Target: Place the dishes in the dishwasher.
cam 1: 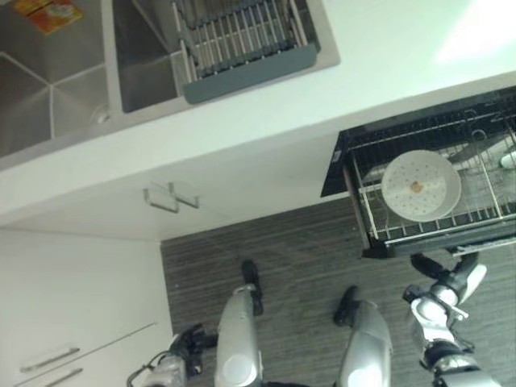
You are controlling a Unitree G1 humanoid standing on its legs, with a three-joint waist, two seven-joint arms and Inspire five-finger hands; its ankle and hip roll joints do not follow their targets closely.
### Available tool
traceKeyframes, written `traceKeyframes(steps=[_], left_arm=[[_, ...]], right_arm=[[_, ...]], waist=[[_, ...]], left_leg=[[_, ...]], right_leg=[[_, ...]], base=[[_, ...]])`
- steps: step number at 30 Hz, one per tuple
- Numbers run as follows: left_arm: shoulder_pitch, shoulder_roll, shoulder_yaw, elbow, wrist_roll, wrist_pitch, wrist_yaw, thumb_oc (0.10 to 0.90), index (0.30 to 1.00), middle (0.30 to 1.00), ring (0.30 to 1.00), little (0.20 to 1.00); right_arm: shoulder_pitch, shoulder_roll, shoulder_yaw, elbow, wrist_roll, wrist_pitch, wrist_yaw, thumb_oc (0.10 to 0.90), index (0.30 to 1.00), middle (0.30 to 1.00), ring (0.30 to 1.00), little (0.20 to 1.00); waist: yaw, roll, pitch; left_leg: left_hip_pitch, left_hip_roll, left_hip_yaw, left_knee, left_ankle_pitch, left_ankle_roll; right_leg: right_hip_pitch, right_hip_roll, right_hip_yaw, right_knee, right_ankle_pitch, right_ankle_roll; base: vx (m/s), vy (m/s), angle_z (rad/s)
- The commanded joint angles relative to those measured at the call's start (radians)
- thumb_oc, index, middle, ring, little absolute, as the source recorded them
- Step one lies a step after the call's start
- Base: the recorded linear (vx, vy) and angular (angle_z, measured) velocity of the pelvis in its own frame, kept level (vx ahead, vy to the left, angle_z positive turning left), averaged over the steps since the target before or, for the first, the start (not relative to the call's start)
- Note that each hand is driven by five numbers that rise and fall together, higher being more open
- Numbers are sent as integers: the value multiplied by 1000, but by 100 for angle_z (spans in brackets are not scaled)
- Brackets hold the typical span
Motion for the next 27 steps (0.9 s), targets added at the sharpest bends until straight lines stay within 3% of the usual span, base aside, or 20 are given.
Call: traceKeyframes(steps=[1, 5, 12, 18, 24, 27], left_arm=[[65, 56, -21, 24, 46, 15, -1, 800, 900, 900, 900, 900], [74, 63, -22, 30, 81, 12, -28, 800, 900, 900, 900, 900], [86, 74, -45, 25, 98, -9, -38, 800, 900, 900, 900, 900], [103, 97, -56, 8, 101, -47, -66, 800, 900, 900, 900, 900], [104, 95, -36, -34, 0, -105, -41, 800, 900, 900, 900, 900], [78, 84, 17, -85, -52, -142, 15, 800, 900, 900, 900, 900]], right_arm=[[-138, -191, 45, -191, -192, -73, -19, 800, 900, 900, 900, 900], [-287, -280, 77, -269, -193, -17, -13, 800, 900, 900, 900, 900], [-463, -371, 148, -202, -211, -5, -21, 800, 900, 900, 900, 900], [-684, -447, 255, -181, -247, 63, -25, 800, 900, 900, 900, 900], [-738, -433, 281, -192, -138, 126, 29, 800, 900, 900, 900, 900], [-617, -344, 234, -214, -99, 146, 107, 800, 900, 900, 900, 900]], waist=[[9, 17, -18], [44, 11, -18], [103, 16, -18], [168, 19, -18], [190, 16, -18], [181, 10, -18]], left_leg=[[40, -83, -3, -50, -72, 26], [16, -95, -21, -47, -69, 35], [3, -114, -41, -32, -78, 53], [-17, -147, -72, -34, -79, 72], [-14, -184, -118, -59, -74, 87], [23, -197, -142, -66, -79, 89]], right_leg=[[24, 90, -27, 162, -190, -45], [18, 104, -35, 174, -205, -57], [41, 87, -76, 200, -230, -73], [69, 77, -108, 209, -240, -76], [85, 100, -91, 193, -224, -71], [129, 126, -73, 145, -210, -57]], base=[[51, 39, 10], [48, 44, 16], [61, 37, 12], [63, 47, 29], [9, 69, 3], [4, 85, -11]])
